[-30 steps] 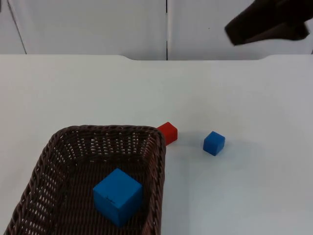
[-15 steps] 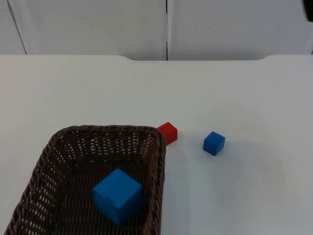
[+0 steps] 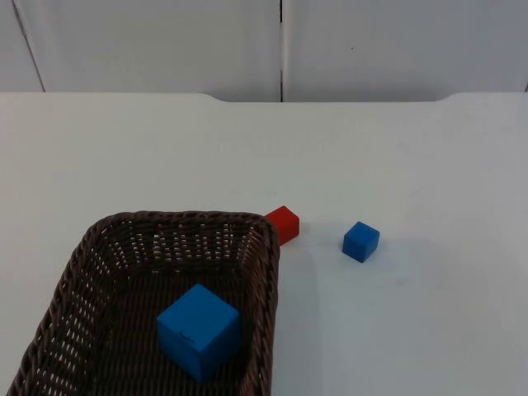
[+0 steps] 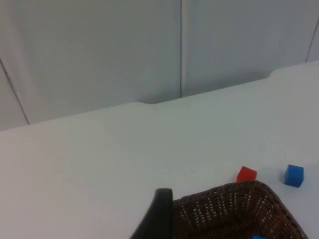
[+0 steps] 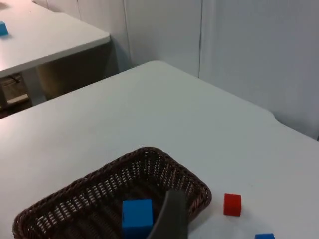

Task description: Pick up the basket with the left hand and place the largest block into the basket with the right hand.

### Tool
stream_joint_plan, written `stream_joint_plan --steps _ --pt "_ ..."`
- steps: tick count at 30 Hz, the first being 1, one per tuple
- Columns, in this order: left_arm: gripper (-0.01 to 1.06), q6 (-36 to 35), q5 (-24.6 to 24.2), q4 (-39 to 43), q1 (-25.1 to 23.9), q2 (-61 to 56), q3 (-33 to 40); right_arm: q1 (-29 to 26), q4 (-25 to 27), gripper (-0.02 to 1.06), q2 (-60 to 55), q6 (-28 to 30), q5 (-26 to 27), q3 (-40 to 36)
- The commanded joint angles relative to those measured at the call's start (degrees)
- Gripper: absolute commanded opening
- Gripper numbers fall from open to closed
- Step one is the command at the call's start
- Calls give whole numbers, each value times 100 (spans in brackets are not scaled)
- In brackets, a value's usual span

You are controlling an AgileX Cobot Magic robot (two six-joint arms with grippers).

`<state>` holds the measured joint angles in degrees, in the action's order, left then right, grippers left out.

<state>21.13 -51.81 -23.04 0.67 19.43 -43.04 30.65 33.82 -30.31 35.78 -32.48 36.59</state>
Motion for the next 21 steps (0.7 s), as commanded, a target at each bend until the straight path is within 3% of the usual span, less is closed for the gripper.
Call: stream_joint_plan --steps 1,4,14,21 --pt "84 -182 -28 214 -10 -198 55 -18 -101 70 345 -123 -127 -145" --pt "84 -391 -79 450 -10 -339 141 -18 -230 70 575 -294 -166 -244" --pt "84 -1385 -377 1262 -10 -1577 910 -18 -1675 70 1935 -1921 -976 -377" --pt "84 -1490 -549 1523 -10 -1943 967 -18 -2103 70 2399 -2336 -1432 -377"
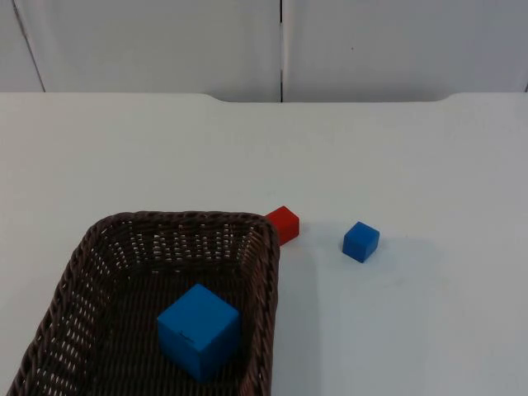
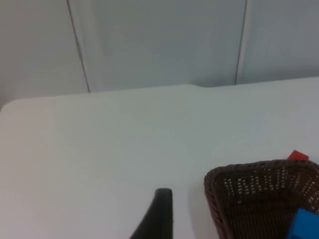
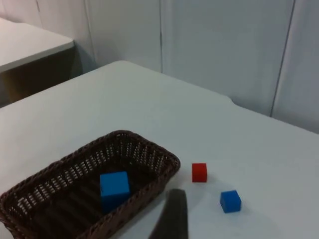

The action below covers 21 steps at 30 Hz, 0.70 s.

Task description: Pick up the basket with the left hand and place the largest block into the basket with the right hand.

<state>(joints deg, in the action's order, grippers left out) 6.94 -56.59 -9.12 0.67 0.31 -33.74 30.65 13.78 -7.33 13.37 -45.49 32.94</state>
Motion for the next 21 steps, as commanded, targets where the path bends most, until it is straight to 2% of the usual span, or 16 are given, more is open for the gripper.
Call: stream_joint_plan --steps 1,5,10,14,21 --pt "84 -129 -149 247 -10 -31 37 -18 -126 70 186 -95 -214 -12" --pt "84 -140 -482 439 -10 -31 148 -18 -251 70 477 -214 -503 -12" --pt "84 -177 -513 423 -10 -31 553 -18 -634 70 733 -592 -865 -12" --pt "84 -249 -505 552 -10 -31 533 -18 -971 70 733 -976 -1109 -12" --pt "84 -247 -505 601 -10 -31 533 -18 -1049 70 733 -1101 -1342 -203"
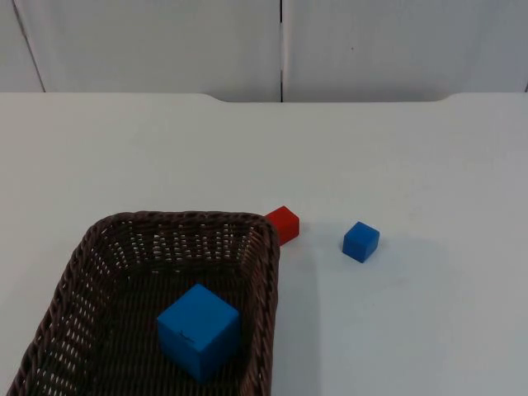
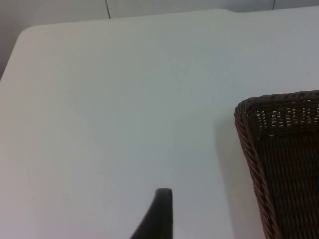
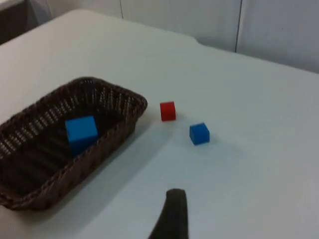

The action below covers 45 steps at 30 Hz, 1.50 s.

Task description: Pick up the basket with the left hand and place the largest block into the basket with the right hand.

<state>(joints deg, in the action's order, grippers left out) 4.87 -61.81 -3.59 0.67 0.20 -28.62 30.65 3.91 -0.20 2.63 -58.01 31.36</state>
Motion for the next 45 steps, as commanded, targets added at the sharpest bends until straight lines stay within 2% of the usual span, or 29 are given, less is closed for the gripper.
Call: stream_joint_plan --steps 1,5,14,17,19,20,22,25,26,45 --pt "84 -41 17 48 -10 -20 21 -18 -81 70 20 -14 -132 -45" --pt "84 -41 17 48 -10 -20 21 -18 -81 70 20 350 -496 -82" --pt "84 -30 17 46 -10 -20 21 -18 -81 70 20 340 -390 -180" --pt "88 -28 17 46 -10 -20 21 -18 -81 70 20 340 -390 -180" --pt "100 -28 17 46 -10 -20 21 -18 -81 71 20 340 -390 -180" --pt "106 -28 17 46 -10 -20 21 -18 -81 72 20 340 -390 -180" --pt "105 -28 17 46 -10 -20 21 -18 -81 76 20 340 -390 -180" --pt "105 -28 17 46 -10 -20 21 -18 -81 101 20 340 -390 -180" --pt "105 -28 17 46 -10 -20 21 -18 -81 105 20 340 -390 -180" --pt "105 -28 17 46 -10 -20 21 -18 -81 105 20 340 -390 -180"
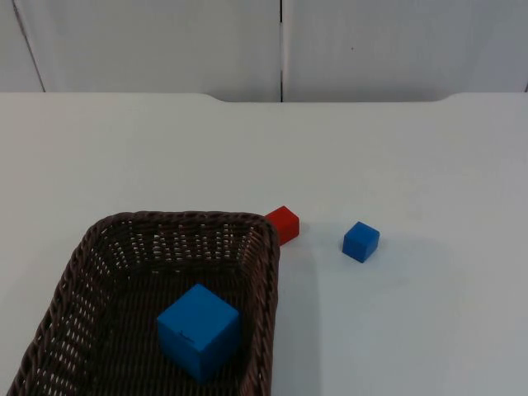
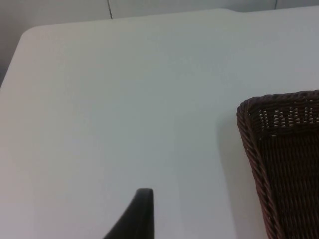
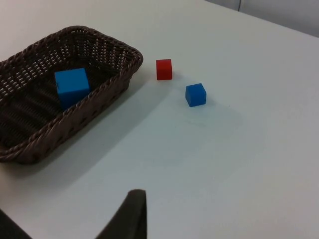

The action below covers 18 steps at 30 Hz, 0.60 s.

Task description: Pick up the basket with the left hand and place the largest block into the basket with the right hand.

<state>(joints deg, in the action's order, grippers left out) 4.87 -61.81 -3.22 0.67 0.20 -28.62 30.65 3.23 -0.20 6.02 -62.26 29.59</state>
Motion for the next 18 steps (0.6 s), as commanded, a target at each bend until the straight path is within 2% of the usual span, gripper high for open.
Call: stream_joint_plan --steps 1,18 --pt "105 -28 17 10 -10 -20 21 -18 -13 105 20 1 35 -2" --pt "105 -28 17 10 -10 -20 21 -31 0 105 20 1 35 -2"
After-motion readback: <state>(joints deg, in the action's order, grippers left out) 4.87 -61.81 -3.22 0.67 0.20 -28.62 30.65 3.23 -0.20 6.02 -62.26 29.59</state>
